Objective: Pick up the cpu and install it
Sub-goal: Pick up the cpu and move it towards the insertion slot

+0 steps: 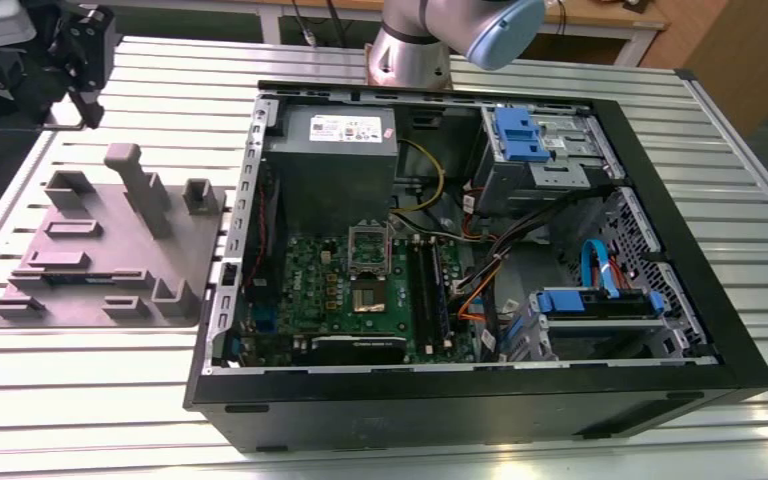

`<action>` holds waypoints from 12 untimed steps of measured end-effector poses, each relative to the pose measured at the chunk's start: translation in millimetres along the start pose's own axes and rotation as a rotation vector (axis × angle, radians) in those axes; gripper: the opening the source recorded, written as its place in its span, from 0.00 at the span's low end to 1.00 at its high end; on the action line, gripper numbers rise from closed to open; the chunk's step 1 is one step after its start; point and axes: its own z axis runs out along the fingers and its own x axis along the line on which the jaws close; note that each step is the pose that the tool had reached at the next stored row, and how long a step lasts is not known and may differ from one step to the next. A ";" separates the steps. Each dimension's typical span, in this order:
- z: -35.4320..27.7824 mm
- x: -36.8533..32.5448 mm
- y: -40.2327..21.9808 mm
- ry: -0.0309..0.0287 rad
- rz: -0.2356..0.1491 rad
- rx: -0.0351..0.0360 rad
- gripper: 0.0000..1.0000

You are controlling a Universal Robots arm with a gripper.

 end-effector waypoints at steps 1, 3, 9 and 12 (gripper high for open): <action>0.0 -0.2 0.0 -0.0001 0.000 -0.0001 0.47; 0.0 -0.9 0.0 0.0001 0.000 0.0000 0.47; 0.0 -2.9 0.0 0.0000 0.000 0.0000 0.47; 0.0 -3.8 0.0 -0.0001 0.000 -0.0001 0.47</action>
